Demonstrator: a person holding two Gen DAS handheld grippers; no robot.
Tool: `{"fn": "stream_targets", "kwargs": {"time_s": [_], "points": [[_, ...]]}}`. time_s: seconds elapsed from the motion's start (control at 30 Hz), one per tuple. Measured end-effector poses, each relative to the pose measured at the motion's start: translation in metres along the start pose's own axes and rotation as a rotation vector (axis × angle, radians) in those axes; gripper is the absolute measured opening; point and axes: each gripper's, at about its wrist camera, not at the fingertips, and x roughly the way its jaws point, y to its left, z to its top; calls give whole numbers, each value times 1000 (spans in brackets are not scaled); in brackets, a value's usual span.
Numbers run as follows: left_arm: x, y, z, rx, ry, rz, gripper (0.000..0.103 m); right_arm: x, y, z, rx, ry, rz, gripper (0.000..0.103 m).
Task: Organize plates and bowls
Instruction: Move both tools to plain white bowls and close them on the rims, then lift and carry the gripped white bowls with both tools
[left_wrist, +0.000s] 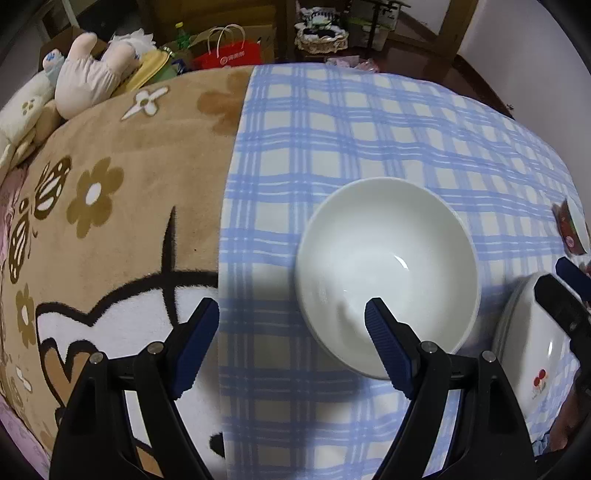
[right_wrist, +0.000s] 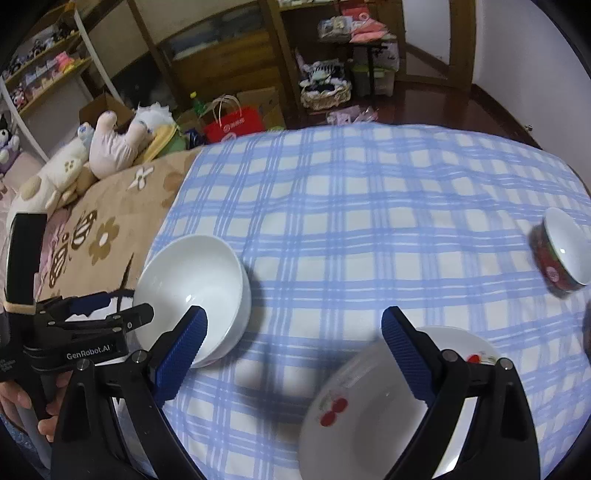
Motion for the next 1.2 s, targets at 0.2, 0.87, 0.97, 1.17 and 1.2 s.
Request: {"fn": "stream_targets", "kwargs": {"time_s": [0.2,0.87,0.97,1.17,1.2], "points": [[19,8,4,-8,31,5,80,28,12,2,6,45,-4,99],[46,19,9,-38,81,-18,62,67,29,1,1,145,14,69],[47,19,9,-48,86,-59,45,69,29,0,1,158,18,46],[44,4,6,-59,97,-129,11,70,34,-2,17,201,91,17],[42,1,5,-50,88,-115,11,70,37,-3,5,200,74,16]]}}
